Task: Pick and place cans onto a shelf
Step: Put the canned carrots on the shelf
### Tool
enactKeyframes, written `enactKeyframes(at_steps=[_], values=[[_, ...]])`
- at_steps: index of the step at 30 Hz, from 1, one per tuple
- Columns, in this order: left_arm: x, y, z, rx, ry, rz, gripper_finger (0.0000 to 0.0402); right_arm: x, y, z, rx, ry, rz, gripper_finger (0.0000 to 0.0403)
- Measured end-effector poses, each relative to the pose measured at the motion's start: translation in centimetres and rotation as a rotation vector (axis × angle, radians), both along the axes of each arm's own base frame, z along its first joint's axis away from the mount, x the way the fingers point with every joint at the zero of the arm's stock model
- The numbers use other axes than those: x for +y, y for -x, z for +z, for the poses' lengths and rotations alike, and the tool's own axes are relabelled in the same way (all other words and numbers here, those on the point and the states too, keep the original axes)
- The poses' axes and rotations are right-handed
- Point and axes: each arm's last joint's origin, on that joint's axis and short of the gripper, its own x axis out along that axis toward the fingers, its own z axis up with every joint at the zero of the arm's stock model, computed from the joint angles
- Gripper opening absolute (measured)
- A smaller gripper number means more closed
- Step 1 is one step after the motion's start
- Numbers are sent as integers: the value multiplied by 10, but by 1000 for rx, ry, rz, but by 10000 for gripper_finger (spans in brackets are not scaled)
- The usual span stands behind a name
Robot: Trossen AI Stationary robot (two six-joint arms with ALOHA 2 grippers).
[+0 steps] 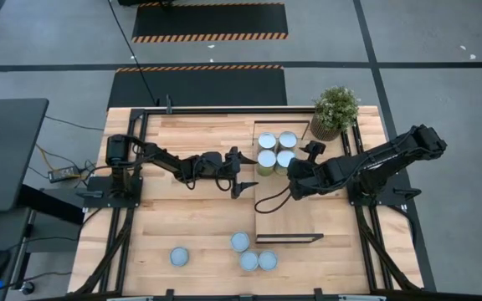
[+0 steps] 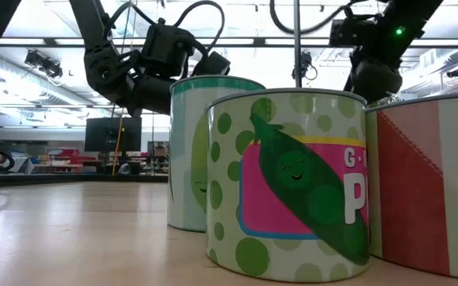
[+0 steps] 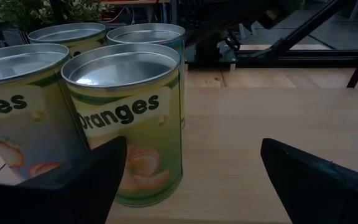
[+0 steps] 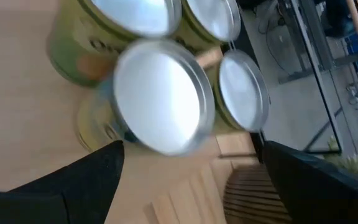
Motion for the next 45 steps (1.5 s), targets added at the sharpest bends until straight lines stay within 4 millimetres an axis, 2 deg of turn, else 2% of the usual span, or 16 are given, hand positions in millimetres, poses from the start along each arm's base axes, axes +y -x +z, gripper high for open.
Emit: enactKeyframes(at_steps=[7,15,22,32,45], values=[[0,0,0,0,1,0,377,-1,7,-1,9,-27,-68,391],[0,0,0,-2,20,5,377,13,-14,4,-133,-49,83,391],[0,0,0,-2,21,5,377,1,-18,6,-107,20,81,391],[0,0,0,-2,20,4,377,-5,-10,2,-51,1,24,391],[0,0,0,-2,19,4,377,-9,10,-1,54,12,-89,391]])
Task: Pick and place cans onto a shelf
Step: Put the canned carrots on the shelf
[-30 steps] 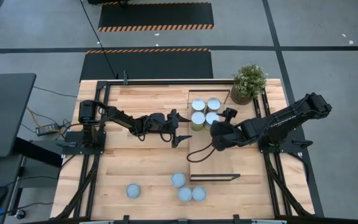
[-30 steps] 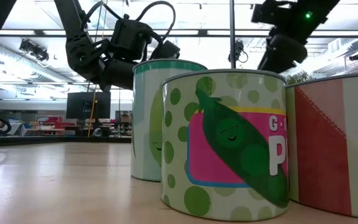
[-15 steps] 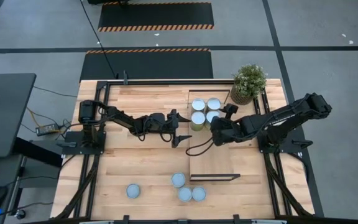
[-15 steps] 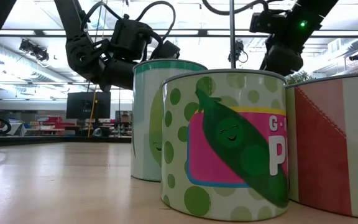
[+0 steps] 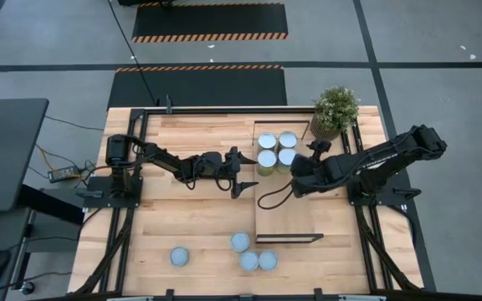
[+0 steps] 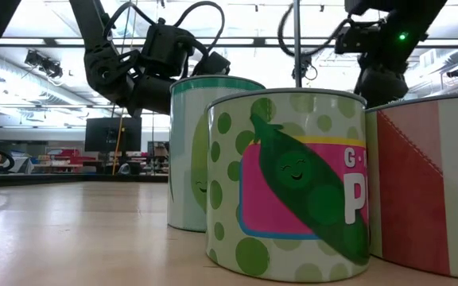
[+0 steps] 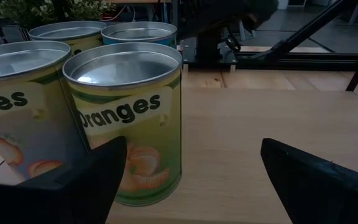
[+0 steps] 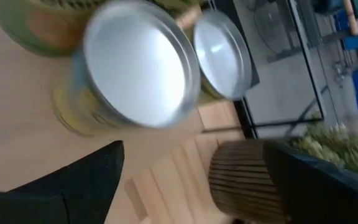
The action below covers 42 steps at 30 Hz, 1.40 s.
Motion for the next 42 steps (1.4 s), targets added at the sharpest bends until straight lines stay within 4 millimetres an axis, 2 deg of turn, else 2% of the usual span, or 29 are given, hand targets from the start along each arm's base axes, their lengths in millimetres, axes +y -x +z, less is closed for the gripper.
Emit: enactKeyframes(at_steps=[5,8,14,28,42], values=[[0,0,0,0,0,0,377,4,1,-1,-20,-54,-21,391],[0,0,0,0,0,0,377,11,-5,-1,-75,-82,34,391],[0,0,0,0,5,1,377,19,-21,5,-165,-27,157,391],[0,0,0,-1,4,0,377,-2,-32,8,-137,9,181,391],[0,0,0,0,4,0,377,-6,-23,4,-69,3,127,391]])
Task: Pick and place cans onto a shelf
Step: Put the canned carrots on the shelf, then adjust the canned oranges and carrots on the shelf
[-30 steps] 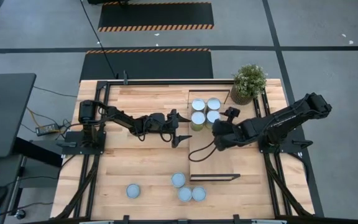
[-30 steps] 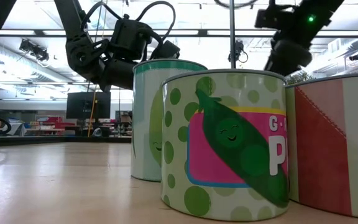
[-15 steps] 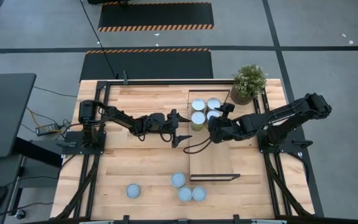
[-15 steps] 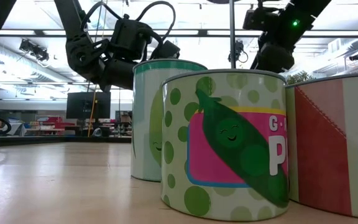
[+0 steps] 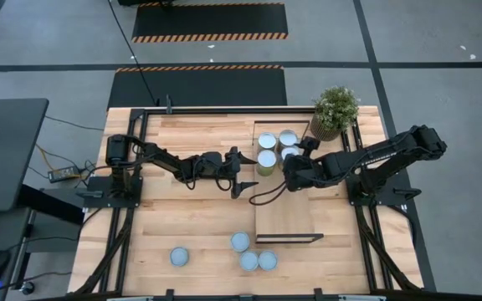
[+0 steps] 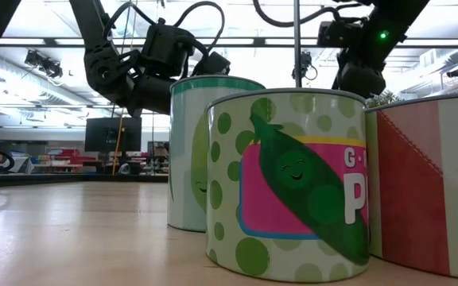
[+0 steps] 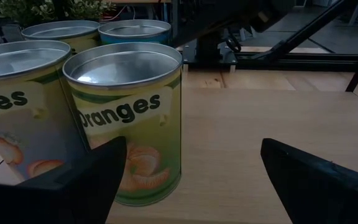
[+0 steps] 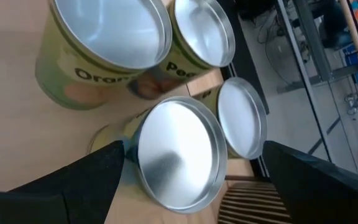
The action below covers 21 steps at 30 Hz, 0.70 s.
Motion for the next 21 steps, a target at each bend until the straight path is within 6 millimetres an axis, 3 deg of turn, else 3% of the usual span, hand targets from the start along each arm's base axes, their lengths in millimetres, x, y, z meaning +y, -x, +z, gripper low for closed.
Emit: enactKeyframes(at_steps=[21], values=[[-3,0,1,-9,-5,14,377,35,8,-2,-80,-104,32,391]])
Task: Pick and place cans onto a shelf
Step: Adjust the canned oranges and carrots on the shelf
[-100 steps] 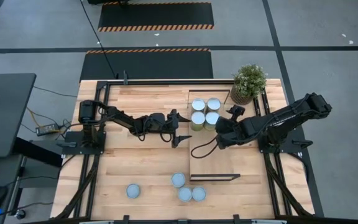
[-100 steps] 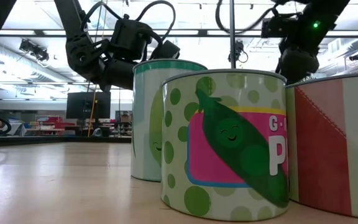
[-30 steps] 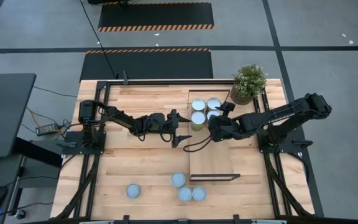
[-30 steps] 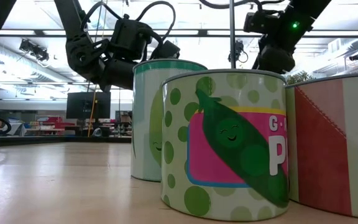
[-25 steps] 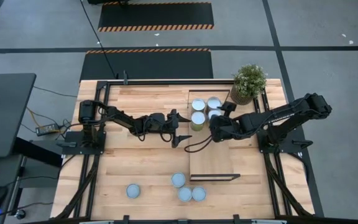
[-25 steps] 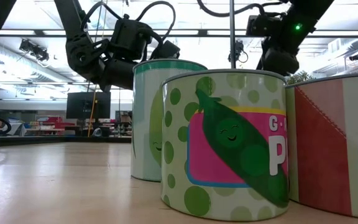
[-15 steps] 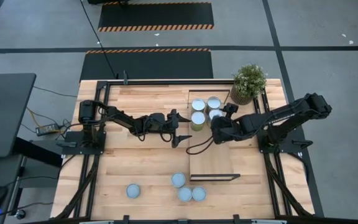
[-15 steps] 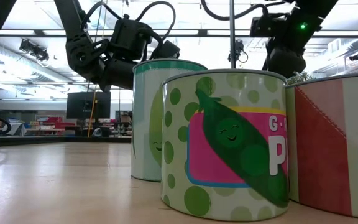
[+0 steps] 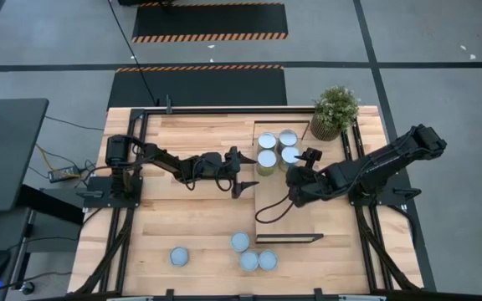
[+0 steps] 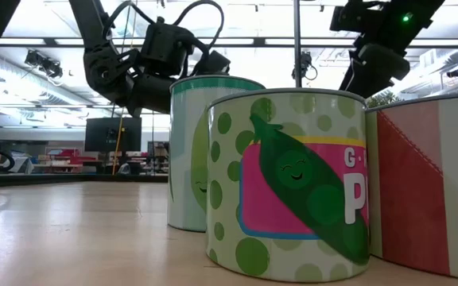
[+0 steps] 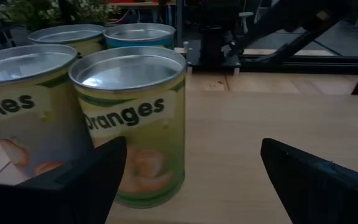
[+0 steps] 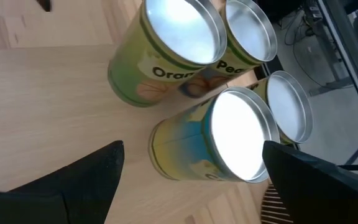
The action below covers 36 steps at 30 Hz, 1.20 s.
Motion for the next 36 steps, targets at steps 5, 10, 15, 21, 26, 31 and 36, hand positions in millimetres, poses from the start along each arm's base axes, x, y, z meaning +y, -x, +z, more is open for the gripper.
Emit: enactKeyframes(at_steps=[5,10,15,21,26,31,36], values=[[-6,0,0,1,-8,-18,377,1,0,0,-3,7,4,391],[-12,-1,0,4,-39,-43,377,1,0,0,-6,9,3,391],[-9,-1,0,7,-58,11,377,1,-1,1,-16,13,2,391],[-9,-8,1,-43,-43,18,377,1,-1,1,-14,13,3,391],[-8,-30,-15,7,-40,17,377,2,-1,1,-20,11,2,391],[-7,-40,-18,81,-43,15,377,2,-1,1,-21,9,-1,391],[-7,-39,-17,115,-44,18,377,2,0,1,-12,12,-1,391]])
